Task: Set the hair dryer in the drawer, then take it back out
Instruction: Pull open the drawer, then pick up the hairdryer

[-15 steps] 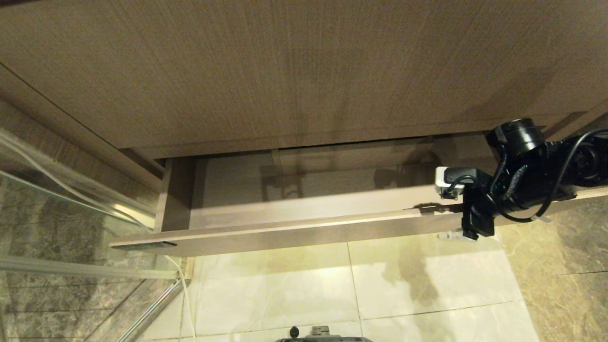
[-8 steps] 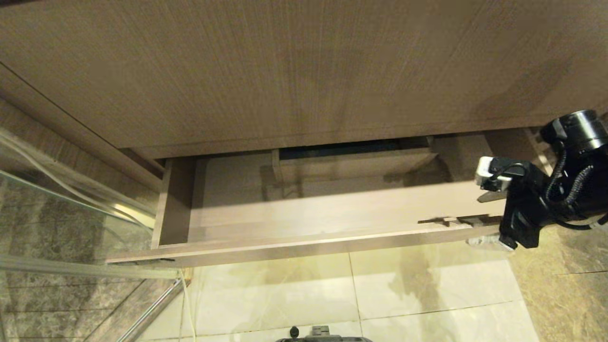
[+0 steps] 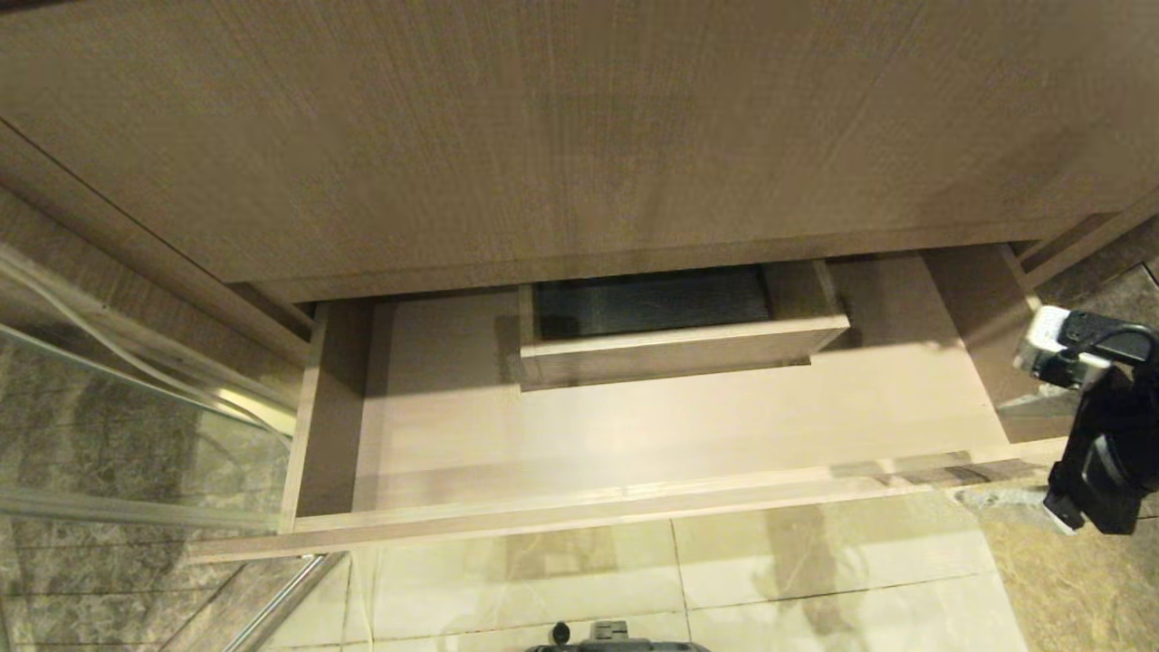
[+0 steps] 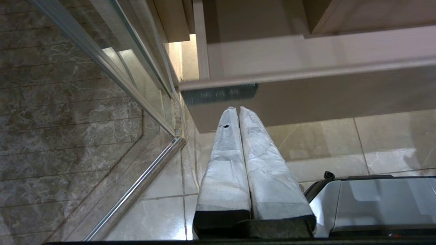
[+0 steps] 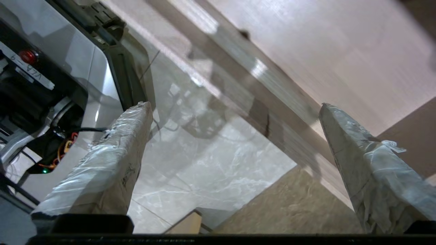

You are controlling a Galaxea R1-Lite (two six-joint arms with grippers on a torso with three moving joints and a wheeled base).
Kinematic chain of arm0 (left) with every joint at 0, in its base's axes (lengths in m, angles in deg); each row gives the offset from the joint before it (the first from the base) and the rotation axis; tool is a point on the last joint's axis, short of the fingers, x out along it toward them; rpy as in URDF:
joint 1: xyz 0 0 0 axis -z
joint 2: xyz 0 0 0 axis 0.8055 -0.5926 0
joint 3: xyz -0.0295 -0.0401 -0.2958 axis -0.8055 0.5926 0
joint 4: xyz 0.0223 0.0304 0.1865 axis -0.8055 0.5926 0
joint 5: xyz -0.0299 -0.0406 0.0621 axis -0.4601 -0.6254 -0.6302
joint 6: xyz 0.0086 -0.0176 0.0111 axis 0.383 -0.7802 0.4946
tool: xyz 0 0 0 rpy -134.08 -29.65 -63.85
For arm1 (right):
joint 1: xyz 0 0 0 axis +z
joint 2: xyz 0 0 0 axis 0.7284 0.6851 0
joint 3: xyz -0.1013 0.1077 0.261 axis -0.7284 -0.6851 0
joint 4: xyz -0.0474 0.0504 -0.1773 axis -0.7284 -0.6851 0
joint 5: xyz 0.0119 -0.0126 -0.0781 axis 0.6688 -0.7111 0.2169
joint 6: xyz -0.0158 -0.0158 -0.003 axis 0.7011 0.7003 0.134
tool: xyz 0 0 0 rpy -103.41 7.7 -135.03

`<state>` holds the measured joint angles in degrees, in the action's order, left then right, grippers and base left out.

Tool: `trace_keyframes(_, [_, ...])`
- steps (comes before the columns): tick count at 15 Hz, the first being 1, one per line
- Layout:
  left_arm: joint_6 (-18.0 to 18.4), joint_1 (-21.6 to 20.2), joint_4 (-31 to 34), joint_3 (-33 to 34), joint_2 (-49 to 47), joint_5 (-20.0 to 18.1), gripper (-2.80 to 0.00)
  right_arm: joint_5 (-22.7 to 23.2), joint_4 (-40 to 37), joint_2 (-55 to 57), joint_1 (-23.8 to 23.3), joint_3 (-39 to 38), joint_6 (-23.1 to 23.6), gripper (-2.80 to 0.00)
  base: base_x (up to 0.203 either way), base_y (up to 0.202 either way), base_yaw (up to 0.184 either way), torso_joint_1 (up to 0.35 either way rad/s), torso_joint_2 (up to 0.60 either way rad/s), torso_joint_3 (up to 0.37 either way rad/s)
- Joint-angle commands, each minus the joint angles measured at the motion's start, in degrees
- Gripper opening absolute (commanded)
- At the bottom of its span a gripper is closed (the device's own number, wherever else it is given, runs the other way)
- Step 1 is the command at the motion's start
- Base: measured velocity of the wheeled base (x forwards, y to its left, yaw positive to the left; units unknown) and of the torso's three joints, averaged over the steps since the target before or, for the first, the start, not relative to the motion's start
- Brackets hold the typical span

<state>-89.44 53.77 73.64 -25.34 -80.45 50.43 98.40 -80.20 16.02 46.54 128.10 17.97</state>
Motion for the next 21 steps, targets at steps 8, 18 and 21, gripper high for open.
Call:
trace_keyframes(8, [0.0,0.0,0.0,0.0,0.0,0.0,-2.80,-2.5,-1.0,-6.8,-3.5,-2.5,-26.0,0.00,0.000,0.000,0.000,0.000,0.00,0.000])
trace_keyframes(18, [0.0,0.0,0.0,0.0,0.0,0.0,-2.80,-13.6,-1.3,-10.7,-4.9,-5.1,-30.7,-2.80,0.000,0.000,0.000,0.000,0.00,0.000])
trace_keyframes(21, [0.0,0.0,0.0,0.0,0.0,0.0,-2.80,-19.6,-1.1,-13.4,-4.9,-5.7,-30.5,-2.80,0.000,0.000,0.000,0.000,0.00,0.000])
